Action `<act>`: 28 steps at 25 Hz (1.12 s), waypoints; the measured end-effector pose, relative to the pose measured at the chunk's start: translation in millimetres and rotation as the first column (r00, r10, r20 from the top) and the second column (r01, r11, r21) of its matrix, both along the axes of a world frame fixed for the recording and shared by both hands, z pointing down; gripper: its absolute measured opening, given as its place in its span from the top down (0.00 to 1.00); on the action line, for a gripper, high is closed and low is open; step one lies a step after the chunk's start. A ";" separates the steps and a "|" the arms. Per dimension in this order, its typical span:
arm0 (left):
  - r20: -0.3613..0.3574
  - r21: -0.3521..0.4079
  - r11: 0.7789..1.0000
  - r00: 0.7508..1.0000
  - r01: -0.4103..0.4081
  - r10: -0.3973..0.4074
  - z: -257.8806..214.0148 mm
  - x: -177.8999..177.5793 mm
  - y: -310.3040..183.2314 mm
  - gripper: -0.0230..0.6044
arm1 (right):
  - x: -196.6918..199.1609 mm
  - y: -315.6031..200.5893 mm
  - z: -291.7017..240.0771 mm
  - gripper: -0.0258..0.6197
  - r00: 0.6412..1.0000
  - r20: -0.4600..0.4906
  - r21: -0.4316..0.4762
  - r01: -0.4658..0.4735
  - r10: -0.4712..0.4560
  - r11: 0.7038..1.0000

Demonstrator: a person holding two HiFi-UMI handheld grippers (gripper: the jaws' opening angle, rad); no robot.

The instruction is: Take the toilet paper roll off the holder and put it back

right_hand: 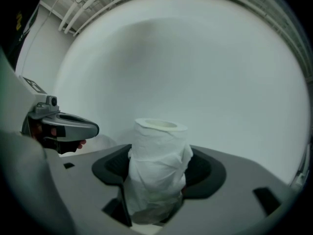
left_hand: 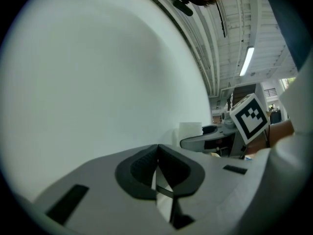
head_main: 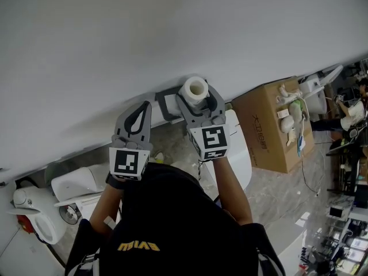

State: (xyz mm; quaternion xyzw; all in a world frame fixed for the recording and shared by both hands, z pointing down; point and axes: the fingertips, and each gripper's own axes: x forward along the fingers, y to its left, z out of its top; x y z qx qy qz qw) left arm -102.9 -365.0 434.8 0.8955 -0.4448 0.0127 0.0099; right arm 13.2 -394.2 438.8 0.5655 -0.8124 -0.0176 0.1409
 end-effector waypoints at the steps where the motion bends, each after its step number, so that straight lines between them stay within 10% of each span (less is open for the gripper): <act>1: 0.003 -0.002 1.000 1.000 -0.003 0.003 1.8 1.5 -1.4 0.95 | 0.6 -1.7 1.4 0.49 1.000 0.000 -0.001 0.001 -0.001 1.000; 28: 0.017 0.037 0.998 0.999 -0.042 0.042 -14.6 2.2 1.6 0.95 | 7.9 -3.3 -9.7 0.48 1.000 0.016 0.001 -0.016 0.016 1.000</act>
